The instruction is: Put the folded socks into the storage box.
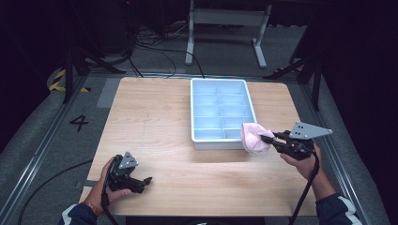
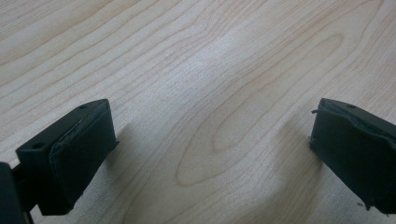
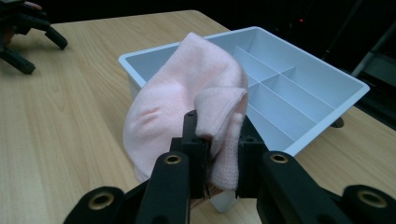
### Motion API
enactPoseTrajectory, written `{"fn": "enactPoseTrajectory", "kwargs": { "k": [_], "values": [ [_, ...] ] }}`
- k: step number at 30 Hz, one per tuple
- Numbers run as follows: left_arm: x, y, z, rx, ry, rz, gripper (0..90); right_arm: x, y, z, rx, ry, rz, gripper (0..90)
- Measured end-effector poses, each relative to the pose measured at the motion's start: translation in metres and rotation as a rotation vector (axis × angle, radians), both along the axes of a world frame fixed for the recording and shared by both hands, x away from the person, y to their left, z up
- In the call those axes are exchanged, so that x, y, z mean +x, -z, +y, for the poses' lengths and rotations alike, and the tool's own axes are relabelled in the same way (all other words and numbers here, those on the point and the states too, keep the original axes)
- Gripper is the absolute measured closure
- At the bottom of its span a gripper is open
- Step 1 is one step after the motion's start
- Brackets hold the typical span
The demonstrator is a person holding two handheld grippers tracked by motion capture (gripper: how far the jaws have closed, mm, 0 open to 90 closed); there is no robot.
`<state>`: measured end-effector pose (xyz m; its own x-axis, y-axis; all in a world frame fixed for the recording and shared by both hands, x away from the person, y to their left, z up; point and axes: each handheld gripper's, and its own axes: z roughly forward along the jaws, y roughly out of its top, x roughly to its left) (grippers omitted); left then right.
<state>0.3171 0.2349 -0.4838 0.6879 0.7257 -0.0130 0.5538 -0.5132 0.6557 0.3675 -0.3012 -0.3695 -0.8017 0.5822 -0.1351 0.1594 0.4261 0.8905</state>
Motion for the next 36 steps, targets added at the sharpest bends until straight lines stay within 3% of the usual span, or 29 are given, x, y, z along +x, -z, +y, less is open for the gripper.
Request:
{"fn": "enactPoseTrajectory", "kwargs": {
  "k": [10, 16, 19, 36],
  "values": [
    [0.0, 0.0, 0.0, 0.0, 0.0, 0.0, 0.4, 0.021, -0.003, 0.004, -0.049, 0.068, -0.004, 78.5],
    [0.0, 0.0, 0.0, 0.002, -0.001, 0.0, 0.4, 0.039, -0.004, 0.014, -0.088, 0.08, -0.007, 78.5],
    [0.0, 0.0, 0.0, 0.002, -0.001, 0.0, 0.4, 0.046, -0.002, 0.017, -0.08, 0.063, 0.004, 78.4],
    [0.0, 0.0, 0.0, 0.003, 0.0, 0.001, 0.4, 0.086, 0.0, 0.039, -0.162, 0.137, -0.003, 78.6]
  ]
}}
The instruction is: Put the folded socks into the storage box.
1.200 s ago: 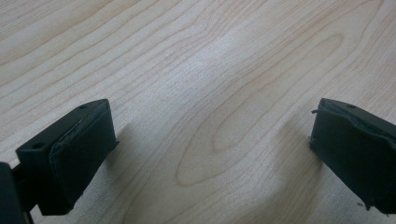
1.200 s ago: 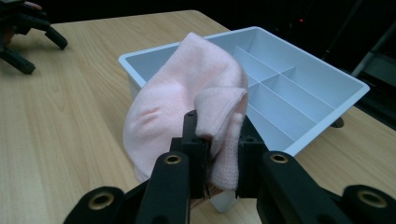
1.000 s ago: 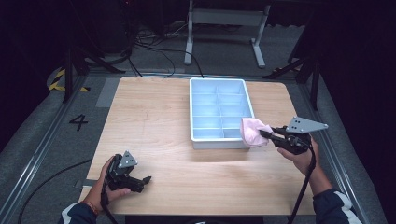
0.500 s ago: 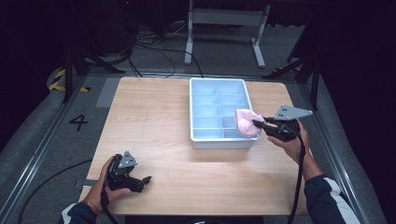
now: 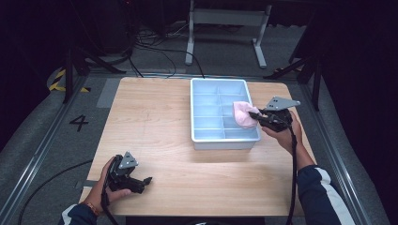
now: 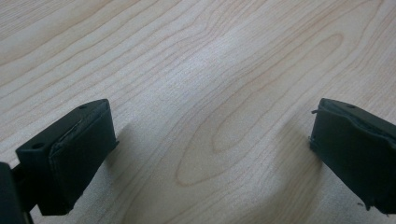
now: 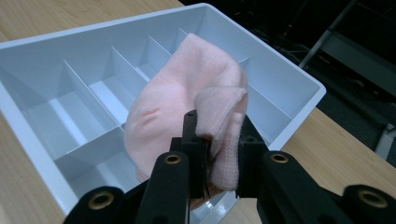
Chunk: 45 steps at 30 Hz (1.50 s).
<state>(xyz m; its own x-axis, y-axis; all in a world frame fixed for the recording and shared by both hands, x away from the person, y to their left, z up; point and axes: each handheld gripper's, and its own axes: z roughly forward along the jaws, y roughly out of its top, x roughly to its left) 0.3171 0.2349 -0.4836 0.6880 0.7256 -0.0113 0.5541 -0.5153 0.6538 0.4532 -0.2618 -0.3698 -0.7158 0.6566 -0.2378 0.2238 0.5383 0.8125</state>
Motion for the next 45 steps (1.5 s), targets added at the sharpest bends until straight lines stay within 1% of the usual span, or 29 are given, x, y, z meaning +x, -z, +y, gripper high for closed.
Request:
{"fn": "enactPoseTrajectory", "kwargs": {
  "k": [3, 7, 11, 14, 19, 24, 25, 26, 27, 28, 29, 32, 36, 37, 41, 45],
  "values": [
    [0.0, 0.0, 0.0, 0.0, 0.0, 0.0, 0.4, 0.006, 0.003, 0.002, -0.01, 0.009, 0.002, 78.7],
    [0.0, 0.0, 0.0, 0.0, 0.001, 0.0, 0.4, 0.013, 0.007, 0.006, -0.04, 0.013, 0.004, 79.0],
    [0.0, 0.0, 0.0, 0.001, 0.0, 0.0, 0.4, 0.019, 0.013, 0.01, -0.083, 0.004, 0.013, 79.3],
    [0.0, 0.0, 0.0, 0.001, 0.001, 0.0, 0.4, 0.023, 0.018, 0.012, -0.101, -0.013, 0.028, 79.3],
    [0.0, 0.0, 0.0, 0.001, 0.0, 0.0, 0.4, 0.026, 0.025, 0.017, -0.148, -0.028, 0.042, 79.4],
    [0.0, 0.0, 0.0, 0.001, 0.001, 0.0, 0.4, 0.027, 0.029, 0.024, -0.204, -0.061, 0.052, 79.4],
    [0.0, 0.0, 0.0, 0.0, 0.002, 0.0, 0.4, 0.026, 0.029, 0.025, -0.217, -0.068, 0.061, 79.4],
    [0.0, 0.0, 0.0, 0.001, 0.001, 0.0, 0.4, 0.027, 0.03, 0.027, -0.232, -0.076, 0.063, 79.4],
    [0.0, 0.0, 0.0, 0.001, 0.001, 0.0, 0.4, 0.027, 0.032, 0.03, -0.262, -0.084, 0.07, 79.4],
    [0.0, 0.0, 0.0, 0.001, 0.001, 0.0, 0.4, 0.027, 0.032, 0.03, -0.262, -0.084, 0.07, 79.4],
    [0.0, 0.0, 0.0, 0.001, 0.001, 0.0, 0.4, 0.028, 0.032, 0.032, -0.284, -0.084, 0.072, 79.4],
    [0.0, 0.0, 0.0, 0.001, 0.001, 0.0, 0.4, 0.029, 0.035, 0.036, -0.322, -0.099, 0.089, 79.4],
    [0.0, 0.0, 0.0, 0.001, 0.002, 0.0, 0.4, 0.033, 0.037, 0.039, -0.358, -0.124, 0.127, 79.4],
    [0.0, 0.0, 0.0, 0.001, 0.002, 0.0, 0.4, 0.033, 0.037, 0.04, -0.364, -0.12, 0.137, 79.4],
    [0.0, 0.0, 0.0, 0.001, 0.001, 0.0, 0.4, 0.039, 0.035, 0.043, -0.395, -0.134, 0.166, 79.4],
    [0.0, 0.0, 0.0, 0.001, 0.002, 0.0, 0.4, 0.042, 0.036, 0.051, -0.451, -0.134, 0.184, 79.4]
  ]
}}
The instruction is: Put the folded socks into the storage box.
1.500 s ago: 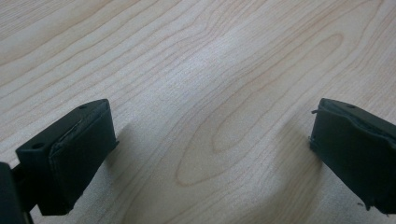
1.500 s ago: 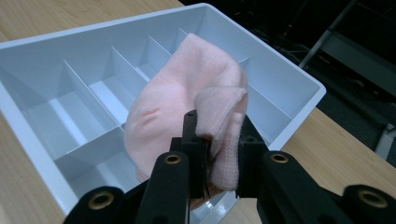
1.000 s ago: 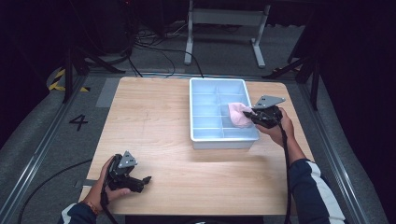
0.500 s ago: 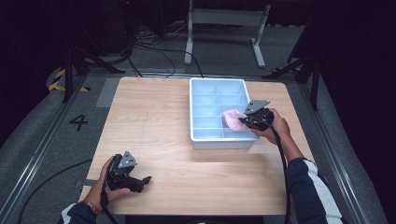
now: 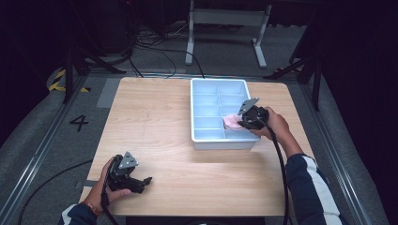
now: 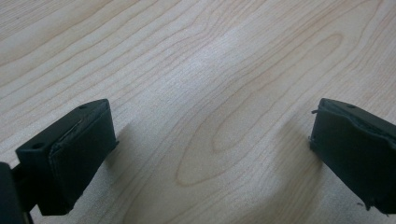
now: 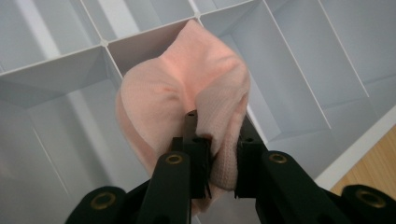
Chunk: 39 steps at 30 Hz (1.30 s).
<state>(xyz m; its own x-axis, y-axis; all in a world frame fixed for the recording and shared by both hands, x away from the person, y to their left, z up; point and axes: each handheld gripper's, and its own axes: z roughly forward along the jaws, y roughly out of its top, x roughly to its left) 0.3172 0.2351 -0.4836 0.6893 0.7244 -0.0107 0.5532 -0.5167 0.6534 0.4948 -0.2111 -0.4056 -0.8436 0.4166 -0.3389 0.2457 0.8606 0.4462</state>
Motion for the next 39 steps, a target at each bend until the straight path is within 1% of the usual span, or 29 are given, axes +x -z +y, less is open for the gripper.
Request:
{"fn": "enactPoseTrajectory", "kwargs": {
  "k": [2, 3, 9, 13, 17, 18, 19, 20, 21, 22, 25, 32, 39],
  "values": [
    [0.0, 0.0, 0.0, 0.0, 0.0, 0.0, 0.4, 0.002, 0.001, 0.006, -0.044, 0.002, 0.005, 79.4],
    [0.0, 0.0, 0.0, 0.0, 0.0, 0.0, 0.4, 0.002, 0.001, 0.006, -0.044, 0.002, 0.005, 79.4],
    [0.0, 0.0, 0.0, 0.0, 0.0, 0.0, 0.4, 0.007, 0.006, 0.014, -0.098, 0.004, 0.023, 79.4],
    [0.0, 0.0, 0.0, 0.0, 0.0, 0.0, 0.4, 0.009, 0.011, 0.017, -0.11, 0.009, 0.038, 79.4],
    [0.0, 0.0, 0.0, -0.001, 0.0, 0.0, 0.4, 0.013, 0.016, 0.019, -0.118, 0.014, 0.068, 79.4],
    [0.0, 0.0, 0.0, 0.0, 0.0, 0.0, 0.4, 0.015, 0.021, 0.02, -0.144, 0.015, 0.088, 79.3],
    [0.0, 0.0, 0.0, 0.0, 0.0, 0.0, 0.4, 0.015, 0.021, 0.02, -0.144, 0.015, 0.088, 79.3],
    [0.0, 0.0, 0.0, 0.0, 0.0, 0.0, 0.4, 0.015, 0.022, 0.022, -0.161, 0.016, 0.081, 79.3],
    [0.0, 0.0, 0.0, 0.0, 0.0, 0.0, 0.4, 0.015, 0.022, 0.023, -0.173, 0.009, 0.085, 79.3],
    [0.0, 0.0, 0.0, 0.0, 0.0, 0.0, 0.4, 0.015, 0.023, 0.024, -0.172, 0.017, 0.085, 79.3],
    [0.0, 0.0, 0.0, -0.001, 0.0, 0.0, 0.4, 0.016, 0.022, 0.024, -0.171, 0.019, 0.092, 79.2],
    [0.0, 0.0, 0.0, 0.0, 0.0, 0.0, 0.4, 0.016, 0.022, 0.024, -0.172, 0.024, 0.092, 78.4],
    [0.0, 0.0, 0.0, -0.001, 0.0, 0.0, 0.4, 0.015, 0.022, 0.021, -0.148, 0.037, 0.082, 76.1]
  ]
}}
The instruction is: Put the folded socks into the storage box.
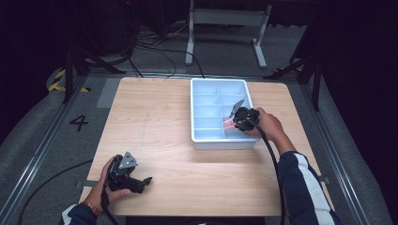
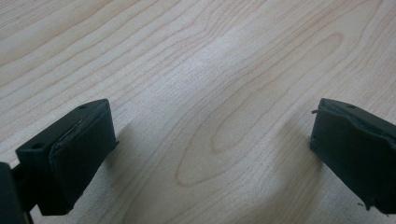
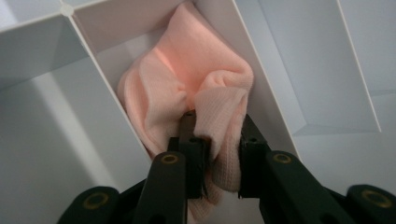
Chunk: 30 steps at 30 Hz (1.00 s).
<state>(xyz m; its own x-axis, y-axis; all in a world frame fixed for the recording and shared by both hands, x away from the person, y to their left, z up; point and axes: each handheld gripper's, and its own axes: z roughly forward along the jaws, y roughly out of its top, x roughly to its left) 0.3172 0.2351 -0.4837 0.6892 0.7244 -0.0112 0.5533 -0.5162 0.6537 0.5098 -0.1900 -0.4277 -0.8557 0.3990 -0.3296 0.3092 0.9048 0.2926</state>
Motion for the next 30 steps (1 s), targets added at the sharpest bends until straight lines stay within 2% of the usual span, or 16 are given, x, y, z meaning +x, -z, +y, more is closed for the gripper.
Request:
{"fn": "enactPoseTrajectory", "kwargs": {
  "k": [6, 8, 16, 22, 30],
  "values": [
    [0.0, 0.0, 0.0, 0.0, 0.001, 0.0, 0.3, -0.002, -0.001, -0.004, 0.026, 0.007, -0.024, 72.0],
    [0.0, 0.0, 0.0, 0.001, 0.0, 0.0, 0.4, -0.002, -0.003, -0.006, 0.036, 0.019, -0.039, 66.6],
    [0.0, 0.0, 0.0, 0.001, 0.0, 0.0, 0.4, -0.005, -0.013, -0.011, 0.064, 0.027, -0.052, 58.6],
    [0.0, 0.0, 0.0, 0.0, 0.0, 0.0, 0.4, -0.007, -0.019, -0.015, 0.116, 0.038, -0.059, 55.9],
    [0.0, 0.0, 0.0, 0.0, 0.001, 0.0, 0.4, -0.01, -0.026, -0.02, 0.217, 0.061, -0.071, 55.8]
  ]
}}
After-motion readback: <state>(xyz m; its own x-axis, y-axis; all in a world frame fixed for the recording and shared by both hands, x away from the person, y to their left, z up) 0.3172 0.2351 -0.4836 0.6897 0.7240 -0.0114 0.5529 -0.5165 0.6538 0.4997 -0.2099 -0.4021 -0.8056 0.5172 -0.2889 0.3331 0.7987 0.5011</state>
